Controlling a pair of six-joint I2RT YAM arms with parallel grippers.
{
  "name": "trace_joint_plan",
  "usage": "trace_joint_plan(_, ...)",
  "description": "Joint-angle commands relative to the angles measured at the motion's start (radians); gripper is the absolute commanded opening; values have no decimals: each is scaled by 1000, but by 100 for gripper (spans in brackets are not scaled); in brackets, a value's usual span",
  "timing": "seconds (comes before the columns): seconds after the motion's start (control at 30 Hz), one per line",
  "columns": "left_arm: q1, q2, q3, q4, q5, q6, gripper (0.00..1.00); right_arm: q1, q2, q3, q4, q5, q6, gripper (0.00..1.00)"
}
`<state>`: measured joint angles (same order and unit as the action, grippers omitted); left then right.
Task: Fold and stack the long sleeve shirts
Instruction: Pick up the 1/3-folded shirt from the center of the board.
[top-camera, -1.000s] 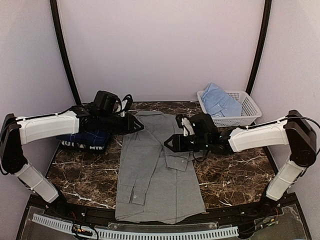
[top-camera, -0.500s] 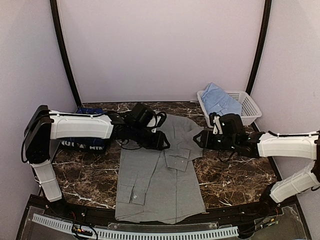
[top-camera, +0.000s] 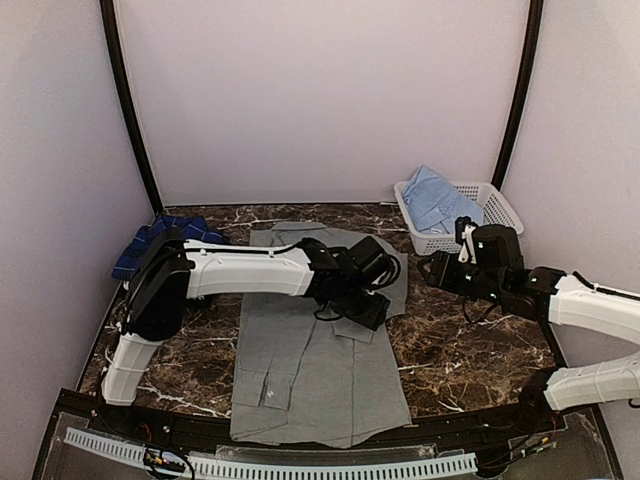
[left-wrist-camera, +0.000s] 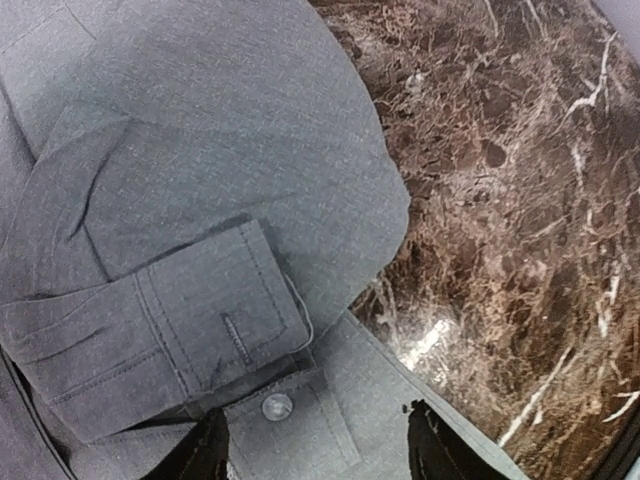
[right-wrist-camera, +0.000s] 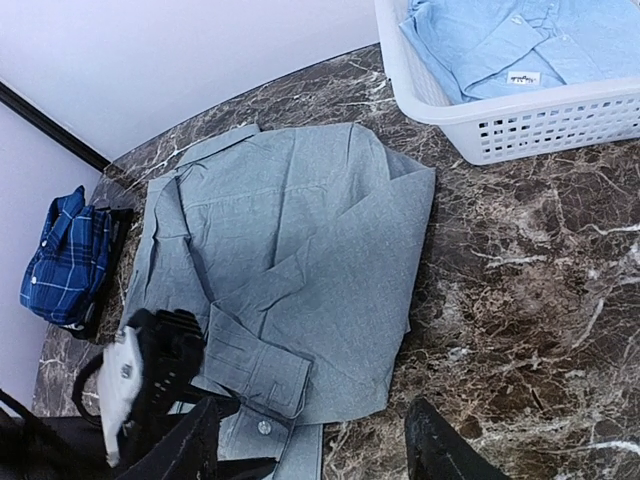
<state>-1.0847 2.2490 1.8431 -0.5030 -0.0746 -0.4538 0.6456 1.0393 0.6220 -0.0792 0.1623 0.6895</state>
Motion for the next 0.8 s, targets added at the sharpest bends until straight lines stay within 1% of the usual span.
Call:
trace_joint_plan(0.0,-29,64,106,-162,-136,55,63,-6,-23,-16,-14,22,-5,60)
trace_joint_plan(0.17,-44,140,175,-230,-187,67,70,-6,-23,-16,-9,16,-4,60)
trace_joint_plan(0.33,-46,162,188,-240,-206,78,71,-6,-11,-15,1,5,-1,61)
trace_joint_plan(0.37,-46,164,189,-245,-212,76,70,-6,-8,-14,1,2,-2,61)
trace_joint_plan(0.4,-46,163,193,-247,-229,75,68,-6,-5,-13,2,1,-1,61)
trace_joint_plan(0.47,-46,163,199,-258,-254,71,59,-6,-2,-12,2,-2,-2,61)
trace_joint_plan(0.53,-46,163,208,-262,-265,72,54,-6,0,-11,3,-4,-1,61)
trace_joint_plan(0.6,-46,163,216,-264,-270,73,43,-6,0,-11,0,-4,-1,61)
trace_joint_plan(0.63,-46,164,222,-265,-271,74,40,-6,-1,-12,0,-4,-1,61)
trace_joint_plan(0.67,-46,163,227,-270,-272,72,34,-6,-2,-12,-2,-4,-1,61)
trace_joint_plan(0.77,-46,152,240,-272,-274,72,24,-6,-3,-16,-4,-4,-2,61)
